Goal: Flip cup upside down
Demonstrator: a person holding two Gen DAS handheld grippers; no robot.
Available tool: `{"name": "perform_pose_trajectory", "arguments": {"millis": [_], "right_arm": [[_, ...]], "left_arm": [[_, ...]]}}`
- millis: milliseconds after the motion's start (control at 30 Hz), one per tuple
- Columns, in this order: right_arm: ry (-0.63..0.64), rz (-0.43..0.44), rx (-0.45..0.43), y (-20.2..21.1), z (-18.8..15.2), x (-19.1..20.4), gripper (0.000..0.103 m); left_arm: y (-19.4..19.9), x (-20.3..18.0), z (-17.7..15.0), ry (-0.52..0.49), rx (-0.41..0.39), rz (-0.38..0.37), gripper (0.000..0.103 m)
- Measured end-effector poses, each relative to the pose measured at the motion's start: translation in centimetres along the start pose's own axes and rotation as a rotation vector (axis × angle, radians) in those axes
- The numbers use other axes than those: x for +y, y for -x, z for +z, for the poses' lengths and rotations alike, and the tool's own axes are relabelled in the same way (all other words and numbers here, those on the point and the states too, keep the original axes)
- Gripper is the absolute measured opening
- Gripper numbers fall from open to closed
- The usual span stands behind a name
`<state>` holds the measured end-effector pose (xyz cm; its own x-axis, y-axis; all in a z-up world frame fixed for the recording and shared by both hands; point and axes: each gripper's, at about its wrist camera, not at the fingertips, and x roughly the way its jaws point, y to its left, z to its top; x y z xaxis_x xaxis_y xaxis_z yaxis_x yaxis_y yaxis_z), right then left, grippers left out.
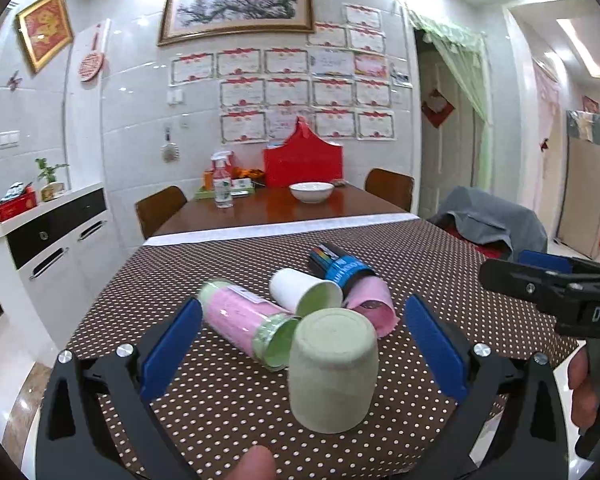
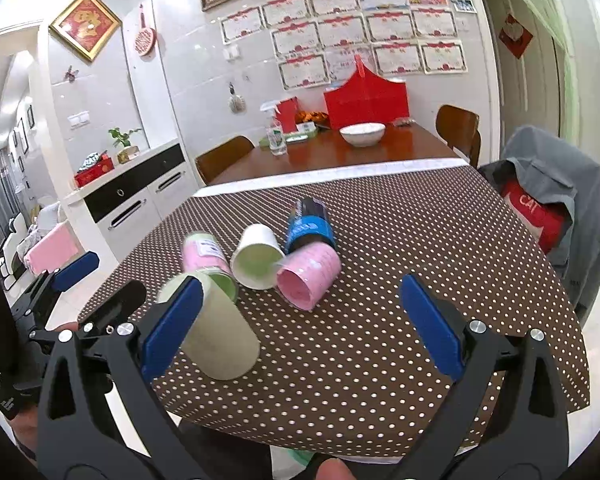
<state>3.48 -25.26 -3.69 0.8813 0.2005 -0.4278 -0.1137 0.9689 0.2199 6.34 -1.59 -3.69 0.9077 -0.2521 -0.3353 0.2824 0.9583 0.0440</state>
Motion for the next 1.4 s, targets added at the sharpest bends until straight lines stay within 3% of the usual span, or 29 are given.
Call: {"name": "perform_pose_trajectory", "arguments": {"millis": [300, 900, 1400], "right_arm": [[0.041, 0.022, -0.046, 2.2, 0.7, 2.3, 0.097], [0.143, -0.025, -0.131, 6.8, -0.2, 7.0, 0.097], [0.136, -0.066, -0.143, 7.4, -1.3, 6.9, 0.097]], "left_arm": [[4.2, 1.6, 1.3, 0.076, -0.03, 0.114, 0.099], [12.6, 2.0, 1.7, 0.11, -0.114, 0.276, 0.099], [13.7, 0.9, 1.0, 0.089, -0.111, 0.288, 0.099]]}}
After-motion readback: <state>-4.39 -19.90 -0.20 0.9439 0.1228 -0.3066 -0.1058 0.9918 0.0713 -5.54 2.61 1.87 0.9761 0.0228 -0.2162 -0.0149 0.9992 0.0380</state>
